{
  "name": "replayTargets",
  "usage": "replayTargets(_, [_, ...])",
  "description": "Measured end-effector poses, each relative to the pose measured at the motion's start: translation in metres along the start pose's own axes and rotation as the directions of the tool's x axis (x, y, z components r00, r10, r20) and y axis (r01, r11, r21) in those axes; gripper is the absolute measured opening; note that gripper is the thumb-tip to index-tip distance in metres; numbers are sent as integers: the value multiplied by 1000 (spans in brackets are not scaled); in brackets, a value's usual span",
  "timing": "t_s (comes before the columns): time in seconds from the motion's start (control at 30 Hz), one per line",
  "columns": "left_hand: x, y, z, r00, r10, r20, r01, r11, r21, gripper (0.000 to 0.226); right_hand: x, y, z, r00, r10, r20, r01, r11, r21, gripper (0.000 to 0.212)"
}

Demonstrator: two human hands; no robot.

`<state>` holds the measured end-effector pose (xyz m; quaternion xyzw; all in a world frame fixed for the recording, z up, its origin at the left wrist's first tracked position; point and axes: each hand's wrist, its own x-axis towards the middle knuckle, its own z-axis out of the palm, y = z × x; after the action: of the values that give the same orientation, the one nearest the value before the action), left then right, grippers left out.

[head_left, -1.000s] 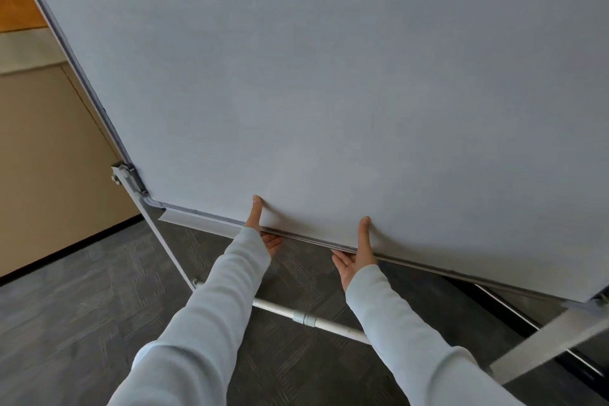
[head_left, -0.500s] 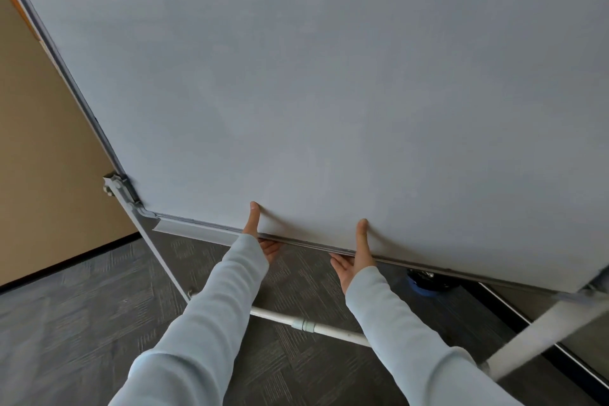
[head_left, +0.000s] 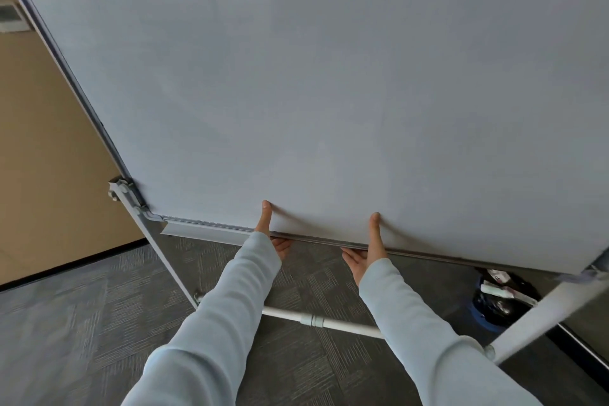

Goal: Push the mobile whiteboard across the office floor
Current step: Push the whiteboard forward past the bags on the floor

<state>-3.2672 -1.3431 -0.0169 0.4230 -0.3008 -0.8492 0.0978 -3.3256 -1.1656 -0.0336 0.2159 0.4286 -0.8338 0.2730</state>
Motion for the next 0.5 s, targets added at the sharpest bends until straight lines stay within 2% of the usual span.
replayTargets(0.23, [26, 60, -42, 999, 27, -24, -28, 999, -36, 105, 23, 38, 68, 998, 41, 38, -39, 999, -34, 107])
replayTargets(0.33, [41, 88, -61, 998, 40, -45, -43, 997, -57, 105, 36, 55, 99, 997, 57, 47, -54, 997, -58, 101])
replayTargets(0.5, [61, 133, -91, 994, 66, -87, -73, 995, -72, 105, 57, 87, 151, 994, 85, 64, -80, 993, -82, 102])
